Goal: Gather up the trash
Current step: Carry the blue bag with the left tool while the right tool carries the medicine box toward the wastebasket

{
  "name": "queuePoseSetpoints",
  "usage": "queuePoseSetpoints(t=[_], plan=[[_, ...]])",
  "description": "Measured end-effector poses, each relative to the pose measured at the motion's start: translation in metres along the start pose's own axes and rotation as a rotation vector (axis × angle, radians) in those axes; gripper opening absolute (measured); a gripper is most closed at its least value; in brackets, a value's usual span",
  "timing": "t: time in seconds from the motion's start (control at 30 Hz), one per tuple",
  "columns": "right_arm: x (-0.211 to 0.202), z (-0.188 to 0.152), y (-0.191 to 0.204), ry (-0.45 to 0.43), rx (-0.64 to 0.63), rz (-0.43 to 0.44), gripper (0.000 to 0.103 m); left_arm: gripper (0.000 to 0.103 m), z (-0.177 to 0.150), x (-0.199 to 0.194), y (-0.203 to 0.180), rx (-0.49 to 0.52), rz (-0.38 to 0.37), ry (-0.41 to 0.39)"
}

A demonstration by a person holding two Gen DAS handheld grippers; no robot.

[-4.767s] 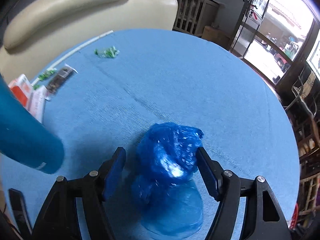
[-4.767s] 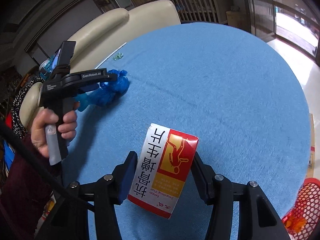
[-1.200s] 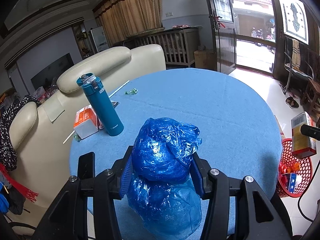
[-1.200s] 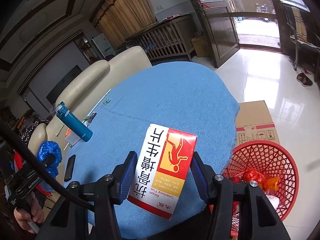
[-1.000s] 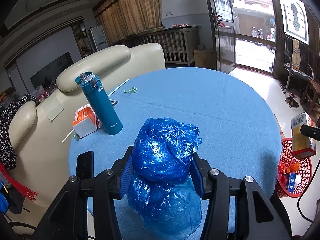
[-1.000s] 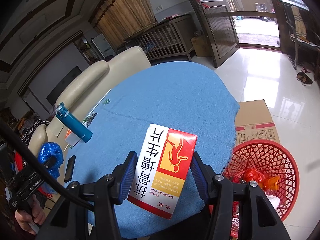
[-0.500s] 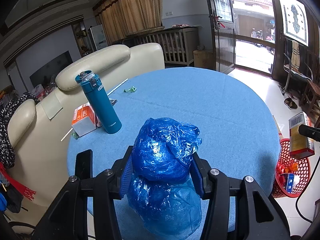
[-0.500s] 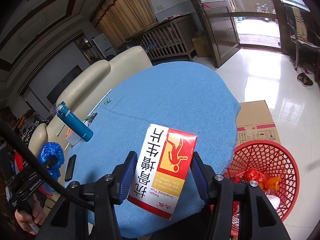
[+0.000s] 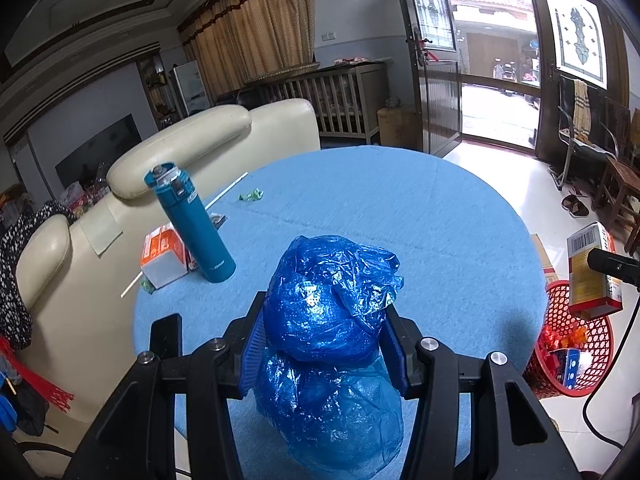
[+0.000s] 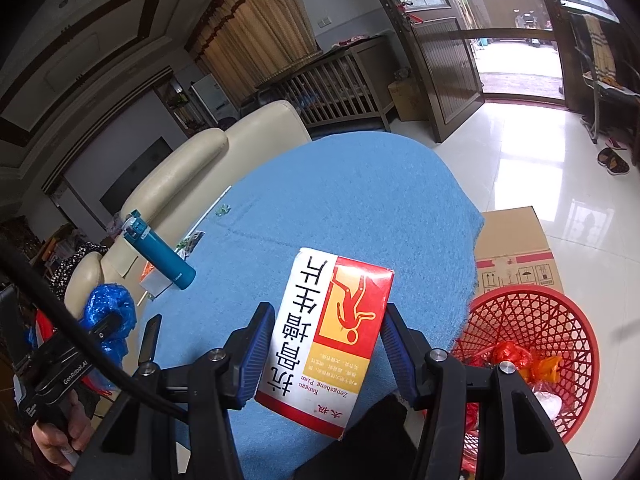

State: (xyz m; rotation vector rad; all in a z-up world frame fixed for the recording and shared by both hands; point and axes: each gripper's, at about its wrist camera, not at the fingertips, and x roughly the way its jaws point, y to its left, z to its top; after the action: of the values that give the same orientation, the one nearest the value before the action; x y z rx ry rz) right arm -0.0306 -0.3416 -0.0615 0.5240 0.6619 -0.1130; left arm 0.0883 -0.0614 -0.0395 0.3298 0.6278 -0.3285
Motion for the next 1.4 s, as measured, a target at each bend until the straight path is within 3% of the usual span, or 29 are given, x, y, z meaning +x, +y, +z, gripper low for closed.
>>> queuePoseSetpoints(t=[0.97, 1.4], plan=[[-0.014, -0.002, -0.030, -0.025, 0.062, 0.010, 0.057, 0.053, 0.015, -0.016, -0.056, 0.116, -0.029, -0.049], [-0.053, 0.000, -0.051, -0.101, 0.073, 0.011, 0.057, 0.053, 0.024, -0.040, -0.092, 0.212, -0.044, -0.108]])
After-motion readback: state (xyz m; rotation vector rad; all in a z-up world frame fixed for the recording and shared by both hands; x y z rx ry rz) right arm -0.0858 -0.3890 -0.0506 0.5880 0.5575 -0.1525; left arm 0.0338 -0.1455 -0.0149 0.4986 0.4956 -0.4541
